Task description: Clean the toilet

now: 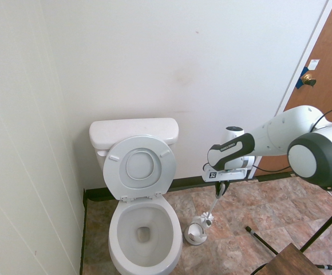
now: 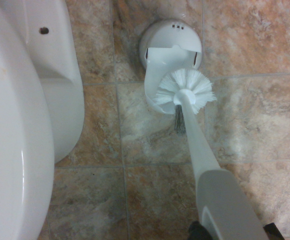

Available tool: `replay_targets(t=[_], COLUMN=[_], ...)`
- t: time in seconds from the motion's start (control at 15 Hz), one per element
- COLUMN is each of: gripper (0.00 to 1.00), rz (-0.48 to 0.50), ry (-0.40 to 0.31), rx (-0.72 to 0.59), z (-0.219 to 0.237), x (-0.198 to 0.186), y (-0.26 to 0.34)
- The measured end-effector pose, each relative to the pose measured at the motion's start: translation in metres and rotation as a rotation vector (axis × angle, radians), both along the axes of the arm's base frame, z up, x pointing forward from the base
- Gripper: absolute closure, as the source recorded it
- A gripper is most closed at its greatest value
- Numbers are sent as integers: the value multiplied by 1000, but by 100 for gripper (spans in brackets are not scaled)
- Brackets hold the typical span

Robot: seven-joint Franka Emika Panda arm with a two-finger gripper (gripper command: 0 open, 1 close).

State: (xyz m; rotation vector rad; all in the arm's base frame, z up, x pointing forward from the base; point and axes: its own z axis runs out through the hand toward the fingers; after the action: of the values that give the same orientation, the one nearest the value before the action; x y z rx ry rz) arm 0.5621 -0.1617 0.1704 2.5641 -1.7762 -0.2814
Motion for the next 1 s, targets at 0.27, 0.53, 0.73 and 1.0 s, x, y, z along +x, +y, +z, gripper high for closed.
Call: replay_targets(t=[0.27,0.53,0.73,1.0], gripper=[100,100,100,100], rz=[-32,-62,-63,-56], ry=[37,70,128,200], rx=[24,46,76,106], z=[-48,-94,-131,-177], x=[26,48,63,77], y=[-11,-29,-36,-44])
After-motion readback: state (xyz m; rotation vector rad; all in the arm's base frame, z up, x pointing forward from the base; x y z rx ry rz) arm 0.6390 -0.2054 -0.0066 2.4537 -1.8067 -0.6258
